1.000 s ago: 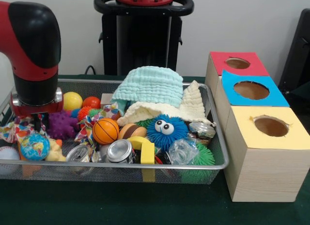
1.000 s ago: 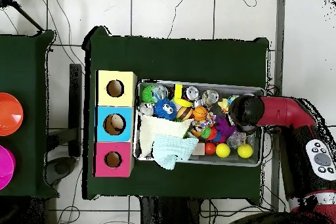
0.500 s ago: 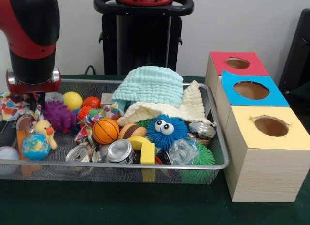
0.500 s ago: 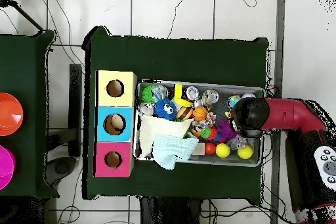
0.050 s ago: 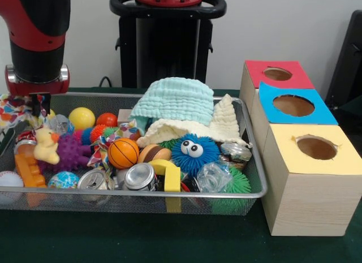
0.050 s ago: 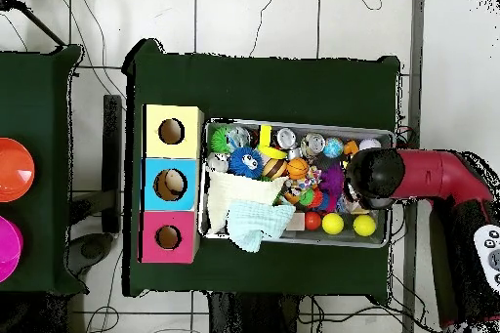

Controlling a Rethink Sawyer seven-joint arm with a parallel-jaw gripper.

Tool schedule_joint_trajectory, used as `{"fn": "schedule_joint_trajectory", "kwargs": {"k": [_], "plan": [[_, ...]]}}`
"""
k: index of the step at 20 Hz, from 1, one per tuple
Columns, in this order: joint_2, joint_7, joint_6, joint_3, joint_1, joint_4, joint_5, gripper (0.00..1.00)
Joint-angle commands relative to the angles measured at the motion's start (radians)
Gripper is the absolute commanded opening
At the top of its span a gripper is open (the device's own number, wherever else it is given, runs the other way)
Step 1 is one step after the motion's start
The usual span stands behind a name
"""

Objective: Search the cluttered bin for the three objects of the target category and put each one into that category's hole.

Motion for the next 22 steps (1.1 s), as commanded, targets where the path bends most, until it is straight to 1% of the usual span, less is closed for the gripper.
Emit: {"fn": "schedule_joint_trajectory", "kwargs": {"k": [1,4,9,14,18,22], "plan": [[-0.012,-0.208,0.081,0.018,0.008,0.100,-0.007,0.00],[-0.035,-0.187,0.069,0.027,0.016,0.123,0.006,0.00],[-0.038,-0.160,0.076,0.035,0.037,0.128,0.018,0.00],[-0.093,-0.117,0.073,0.036,0.054,0.175,0.051,0.00],[-0.114,-0.094,0.063,0.030,0.062,0.195,0.069,0.00],[-0.136,-0.084,0.074,0.029,0.076,0.206,0.092,0.00]]}}
